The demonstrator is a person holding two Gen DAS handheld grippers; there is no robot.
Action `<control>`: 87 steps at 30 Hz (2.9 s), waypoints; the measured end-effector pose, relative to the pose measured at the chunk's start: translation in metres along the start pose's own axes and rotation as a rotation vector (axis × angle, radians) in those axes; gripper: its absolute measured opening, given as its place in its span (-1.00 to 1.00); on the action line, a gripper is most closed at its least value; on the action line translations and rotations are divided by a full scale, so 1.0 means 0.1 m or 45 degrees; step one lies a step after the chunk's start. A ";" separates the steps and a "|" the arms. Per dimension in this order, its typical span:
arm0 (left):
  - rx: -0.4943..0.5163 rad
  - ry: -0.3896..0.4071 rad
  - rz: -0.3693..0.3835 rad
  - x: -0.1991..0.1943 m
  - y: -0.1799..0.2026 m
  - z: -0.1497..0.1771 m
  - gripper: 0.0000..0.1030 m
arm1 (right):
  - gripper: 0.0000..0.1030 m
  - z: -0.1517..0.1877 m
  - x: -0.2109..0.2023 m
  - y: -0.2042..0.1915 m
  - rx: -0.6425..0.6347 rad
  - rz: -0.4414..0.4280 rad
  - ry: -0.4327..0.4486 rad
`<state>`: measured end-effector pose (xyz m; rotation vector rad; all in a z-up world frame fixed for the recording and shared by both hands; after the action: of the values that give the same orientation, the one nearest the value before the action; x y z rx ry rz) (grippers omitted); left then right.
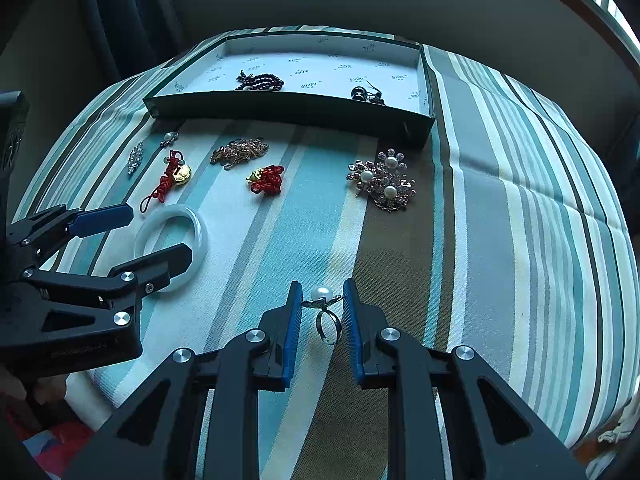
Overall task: Organize jewelry
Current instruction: 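Grasp the white jade bangle with the left tool while the right tool holds the ring, then carry the bangle and ring into the white box and open both tools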
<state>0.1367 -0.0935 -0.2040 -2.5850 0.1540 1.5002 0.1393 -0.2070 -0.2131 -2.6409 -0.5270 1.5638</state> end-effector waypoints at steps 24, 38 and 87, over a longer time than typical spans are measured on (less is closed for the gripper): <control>0.091 0.023 -0.081 0.08 0.09 0.05 0.38 | -0.58 0.01 0.05 0.03 0.020 -0.019 -0.008; 0.094 0.020 -0.079 0.08 0.09 0.04 0.37 | -0.58 0.01 0.06 0.03 0.018 -0.019 -0.009; -0.106 0.169 -0.363 0.78 -0.96 -1.61 0.37 | -0.58 -1.82 0.86 0.03 -0.035 0.023 0.183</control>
<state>0.3283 -0.0291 -0.1853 -2.6330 -0.2579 1.2614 0.3338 -0.1573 -0.1959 -2.7583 -0.5209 1.3667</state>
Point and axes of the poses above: each gripper's, at about its wrist camera, not at the fingertips, and x roughly the way its jaws point, y to its right, z to its underside, the point moved 4 cm from there along x, roughly the way its jaws point, and after that the axes turned 11 degrees about -z, right-handed, at the moved point
